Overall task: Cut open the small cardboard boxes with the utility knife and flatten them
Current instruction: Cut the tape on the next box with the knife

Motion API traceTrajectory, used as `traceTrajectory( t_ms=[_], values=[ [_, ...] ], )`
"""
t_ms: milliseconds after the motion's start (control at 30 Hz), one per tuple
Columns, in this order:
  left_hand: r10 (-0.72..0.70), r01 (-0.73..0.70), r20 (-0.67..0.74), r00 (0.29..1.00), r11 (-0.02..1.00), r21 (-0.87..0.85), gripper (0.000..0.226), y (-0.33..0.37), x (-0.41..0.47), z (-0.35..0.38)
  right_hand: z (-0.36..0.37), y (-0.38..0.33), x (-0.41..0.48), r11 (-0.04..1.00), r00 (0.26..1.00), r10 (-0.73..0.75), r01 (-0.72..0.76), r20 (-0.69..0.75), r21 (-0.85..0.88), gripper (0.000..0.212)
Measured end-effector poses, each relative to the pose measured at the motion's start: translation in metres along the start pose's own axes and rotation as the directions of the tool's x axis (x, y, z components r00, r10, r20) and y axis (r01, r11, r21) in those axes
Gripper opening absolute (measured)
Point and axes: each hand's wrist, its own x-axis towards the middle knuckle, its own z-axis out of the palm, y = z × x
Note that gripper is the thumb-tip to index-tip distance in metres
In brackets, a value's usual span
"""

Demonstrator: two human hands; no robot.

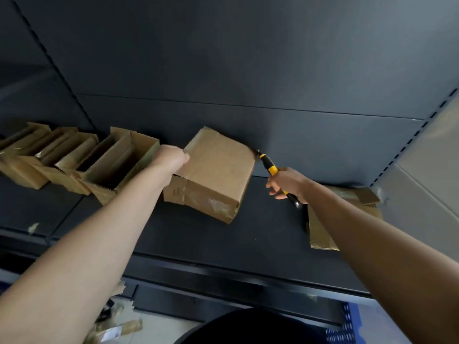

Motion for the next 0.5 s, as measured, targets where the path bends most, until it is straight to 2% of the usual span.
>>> traceTrajectory(
  t_ms=[100,200,300,367,433,500],
  values=[
    [-0.176,0.193,0.14,0.974,0.974,-0.116,0.028,-0.018,0.0,0.007,-0.011,0.008,-0.005,0.996,0.998,-0.066,0.067,-0.022,0.058,0.027],
    [-0.309,0.387,0.353,0.883,0.905,-0.177,0.022,-0.043,-0.003,0.022,-0.023,0.016,-0.01,0.979,0.991,-0.136,0.136,-0.011,0.153,0.033],
    [-0.38,0.513,0.465,0.8,0.835,-0.2,0.022,-0.061,-0.009,0.043,-0.033,0.024,-0.011,0.94,0.982,-0.177,0.151,0.058,0.305,0.01],
    [-0.381,0.522,0.471,0.796,0.826,-0.213,0.032,-0.068,-0.01,0.059,-0.038,0.029,-0.01,0.959,0.986,-0.157,0.138,0.056,0.248,0.017],
    [-0.353,0.495,0.468,0.81,0.84,-0.222,0.049,-0.069,-0.01,0.072,-0.039,0.031,-0.01,0.989,0.991,-0.131,0.131,-0.013,0.063,0.038],
    [-0.334,0.452,0.406,0.851,0.859,-0.242,0.06,-0.069,-0.008,0.082,-0.037,0.028,-0.008,0.993,0.988,-0.115,0.111,-0.099,-0.043,0.055]
  ],
)
